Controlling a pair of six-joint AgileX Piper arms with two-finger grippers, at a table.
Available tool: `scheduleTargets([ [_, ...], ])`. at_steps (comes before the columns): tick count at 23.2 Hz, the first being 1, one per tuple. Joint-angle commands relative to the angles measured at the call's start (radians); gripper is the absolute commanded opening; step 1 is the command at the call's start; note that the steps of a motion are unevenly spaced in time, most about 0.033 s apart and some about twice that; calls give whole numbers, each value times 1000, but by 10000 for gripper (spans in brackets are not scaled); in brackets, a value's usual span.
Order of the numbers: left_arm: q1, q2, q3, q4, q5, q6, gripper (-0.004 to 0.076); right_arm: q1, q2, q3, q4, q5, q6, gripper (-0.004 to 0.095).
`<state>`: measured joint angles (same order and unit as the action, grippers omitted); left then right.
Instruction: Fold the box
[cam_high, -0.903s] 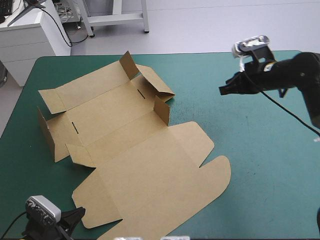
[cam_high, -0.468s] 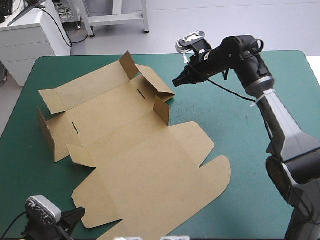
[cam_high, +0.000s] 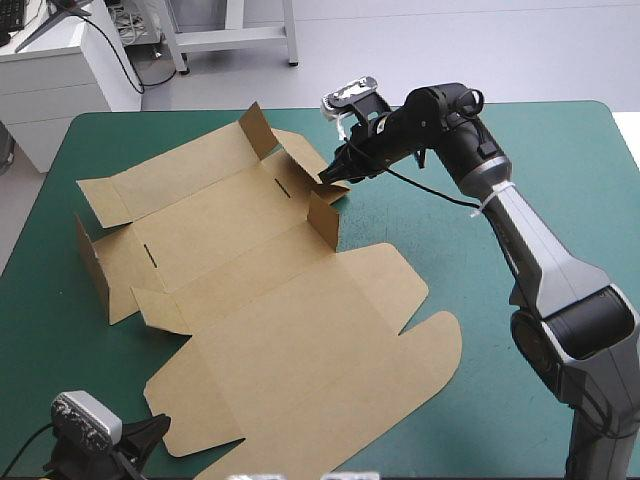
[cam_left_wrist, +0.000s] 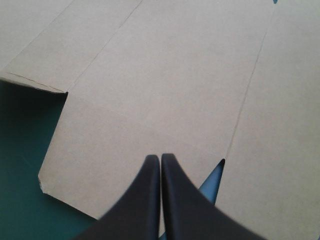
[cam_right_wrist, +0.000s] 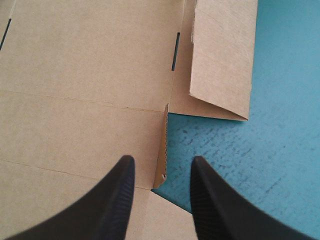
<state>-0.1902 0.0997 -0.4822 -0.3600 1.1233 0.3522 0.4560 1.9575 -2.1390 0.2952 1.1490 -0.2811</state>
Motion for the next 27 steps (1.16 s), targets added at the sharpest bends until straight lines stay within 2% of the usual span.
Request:
scheduleTargets([
  [1,0,13,-22,-21,-57,-10,-8,12,-18,-34,13,-40,-63,509],
  [4,0,13,-22,-21,-57,-10,-8,12,17,-34,49,-48,-113,554],
  [9,0,13,-22,-21,-57,-10,-8,12,82,-34,39,-62,-112,554],
  [14,0,13,-22,-21,-57,-10,-8,12,132,-34,34,-31,-112,554],
  [16,0,13,-22,-21,-57,-10,-8,12,168,-34,47,2,-112,554],
  [21,0,13,-22,-21,-57,-10,-8,12,208,-34,88,5,-150,553],
  [24,0,13,-22,-21,-57,-10,-8,12,211,-34,94,-10,-150,485],
  [27,0,13,-22,-21,-57,-10,-8,12,211,-34,94,-22,-150,291],
])
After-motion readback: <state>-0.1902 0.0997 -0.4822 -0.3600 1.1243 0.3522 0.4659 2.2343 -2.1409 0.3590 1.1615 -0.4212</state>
